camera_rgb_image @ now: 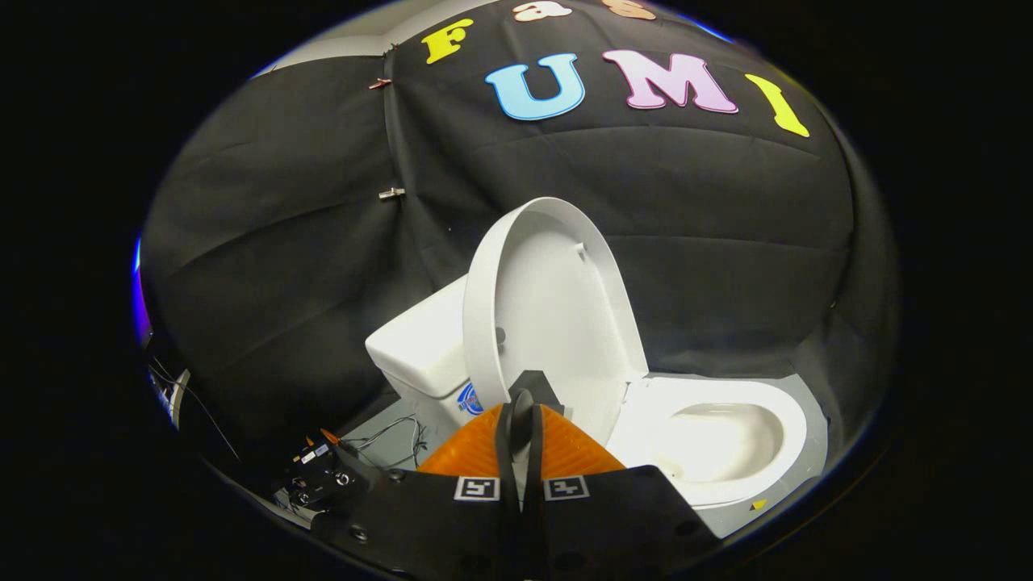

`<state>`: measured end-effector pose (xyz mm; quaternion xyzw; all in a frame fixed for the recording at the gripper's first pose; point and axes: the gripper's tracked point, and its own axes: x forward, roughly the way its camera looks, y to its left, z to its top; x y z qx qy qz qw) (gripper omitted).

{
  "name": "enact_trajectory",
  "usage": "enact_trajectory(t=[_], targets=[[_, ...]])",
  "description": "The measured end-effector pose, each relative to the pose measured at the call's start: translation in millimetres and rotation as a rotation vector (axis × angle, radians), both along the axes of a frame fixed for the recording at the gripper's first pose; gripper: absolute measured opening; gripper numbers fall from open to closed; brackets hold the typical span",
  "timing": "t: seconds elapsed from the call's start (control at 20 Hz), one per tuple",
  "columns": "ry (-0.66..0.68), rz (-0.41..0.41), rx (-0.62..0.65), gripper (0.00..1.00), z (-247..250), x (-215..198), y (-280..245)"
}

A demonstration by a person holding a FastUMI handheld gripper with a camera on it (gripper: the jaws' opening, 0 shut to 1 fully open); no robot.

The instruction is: Open the toilet lid.

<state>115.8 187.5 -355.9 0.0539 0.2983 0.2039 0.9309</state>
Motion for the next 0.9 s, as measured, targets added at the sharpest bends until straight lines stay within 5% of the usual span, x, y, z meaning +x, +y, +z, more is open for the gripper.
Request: enact_trajectory(t=[0.45,0.55,0.85,0.9], targets=[[-0.022,-0.005,-0.009,0.08,1.5,3.9,7.1],[-0.015,0.013,0.023,0.22,3.9,-0.7,14.9],[-0.042,-0.018,0.053,0.90,29.1,-6.9,6.3],[-0.054,-0.019,0.057,0.91,40.0,-10.3,3.2]])
